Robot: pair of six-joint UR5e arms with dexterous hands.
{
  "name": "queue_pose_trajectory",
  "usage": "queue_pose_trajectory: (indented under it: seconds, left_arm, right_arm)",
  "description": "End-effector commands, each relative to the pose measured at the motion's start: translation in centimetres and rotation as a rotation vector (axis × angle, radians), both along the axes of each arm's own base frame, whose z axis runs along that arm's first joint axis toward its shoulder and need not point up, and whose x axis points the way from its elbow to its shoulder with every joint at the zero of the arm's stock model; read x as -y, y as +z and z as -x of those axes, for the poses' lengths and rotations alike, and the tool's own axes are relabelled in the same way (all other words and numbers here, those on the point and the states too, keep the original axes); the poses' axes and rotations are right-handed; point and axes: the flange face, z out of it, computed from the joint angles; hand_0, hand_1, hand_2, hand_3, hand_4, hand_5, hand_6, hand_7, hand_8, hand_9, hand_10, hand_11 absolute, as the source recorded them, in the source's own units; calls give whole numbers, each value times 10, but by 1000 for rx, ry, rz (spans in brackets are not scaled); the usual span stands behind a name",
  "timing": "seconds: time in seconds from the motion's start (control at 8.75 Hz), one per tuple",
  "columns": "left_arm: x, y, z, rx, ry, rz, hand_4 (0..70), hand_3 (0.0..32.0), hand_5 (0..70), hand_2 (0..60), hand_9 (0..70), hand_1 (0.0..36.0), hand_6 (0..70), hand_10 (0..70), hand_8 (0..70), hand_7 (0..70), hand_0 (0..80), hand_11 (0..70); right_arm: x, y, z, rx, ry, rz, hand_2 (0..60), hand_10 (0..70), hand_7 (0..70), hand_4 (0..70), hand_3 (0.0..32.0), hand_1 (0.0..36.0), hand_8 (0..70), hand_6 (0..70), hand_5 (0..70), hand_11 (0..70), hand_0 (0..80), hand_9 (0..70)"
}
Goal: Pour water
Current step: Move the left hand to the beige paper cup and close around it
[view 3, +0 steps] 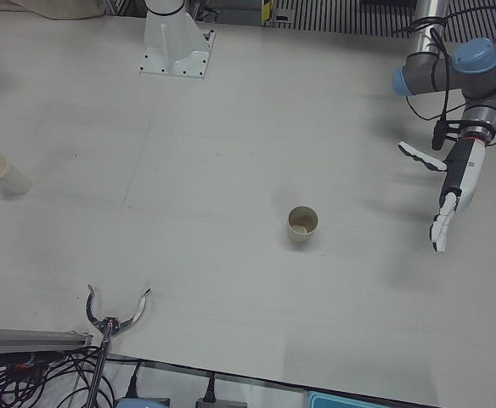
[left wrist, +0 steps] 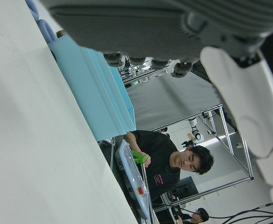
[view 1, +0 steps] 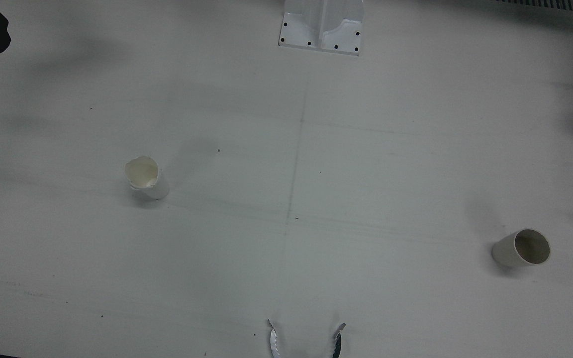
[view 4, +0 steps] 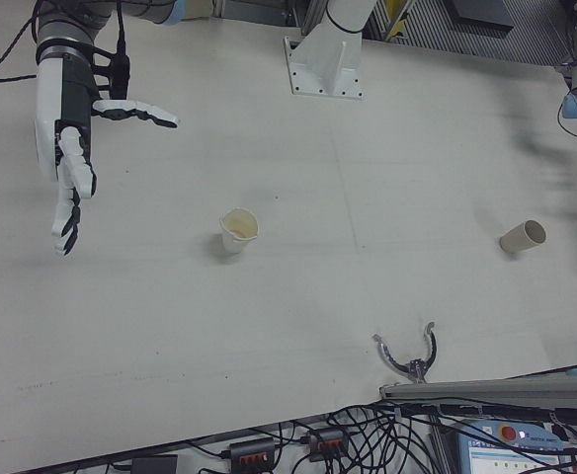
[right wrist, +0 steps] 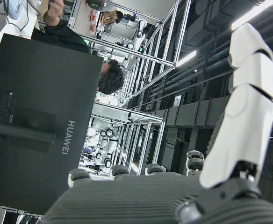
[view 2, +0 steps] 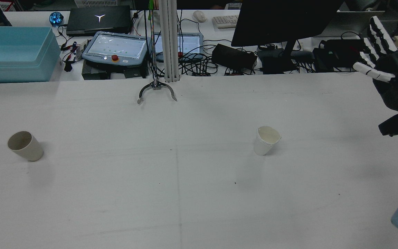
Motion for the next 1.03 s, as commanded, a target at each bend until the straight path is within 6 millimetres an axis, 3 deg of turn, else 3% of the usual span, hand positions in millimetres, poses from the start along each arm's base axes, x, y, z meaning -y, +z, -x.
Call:
queue_pose_trajectory:
  seconds: [0.0, 0.34, 0.46, 0.57, 0.8, 0.91]
  left_arm:
    - [21, 14, -56, 24, 82, -34, 96, 0, 0, 0, 0, 30, 17, 20, 0, 0, 464, 41]
    - [49, -9, -105, 15, 101, -73, 96, 0, 0, 0, 0, 67, 20, 18, 0, 0, 493, 42]
    - [47, -5, -120, 11, 105, -60, 96, 0, 0, 0, 0, 84, 23, 20, 0, 0, 511, 46]
    - [58, -7, -137, 7, 121, -64, 96, 0, 0, 0, 0, 91, 24, 22, 0, 1, 516, 50]
    - [58, -8, -148, 3, 140, -65, 95, 0, 0, 0, 0, 94, 24, 24, 0, 1, 519, 53]
    - [61, -10, -151, 4, 139, -68, 95, 0, 0, 0, 0, 112, 26, 25, 0, 4, 538, 56]
  right_arm:
    - [-5, 20, 10, -46, -23, 36, 150, 0, 0, 0, 178, 183, 10, 0, 43, 0, 478, 0]
    - [-6, 20, 18, -51, -39, 36, 148, 0, 0, 0, 162, 175, 15, 6, 44, 0, 473, 7]
    - [-6, 19, 17, -50, -38, 34, 143, 0, 0, 0, 162, 171, 15, 12, 44, 0, 472, 8]
    - [-7, 19, 18, -50, -39, 34, 138, 0, 0, 0, 164, 168, 19, 20, 45, 0, 472, 13]
    - [-6, 19, 18, -49, -39, 33, 140, 0, 1, 0, 158, 167, 22, 29, 46, 0, 473, 18]
    - [-6, 19, 19, -49, -41, 33, 144, 0, 4, 0, 160, 167, 20, 31, 46, 0, 471, 15]
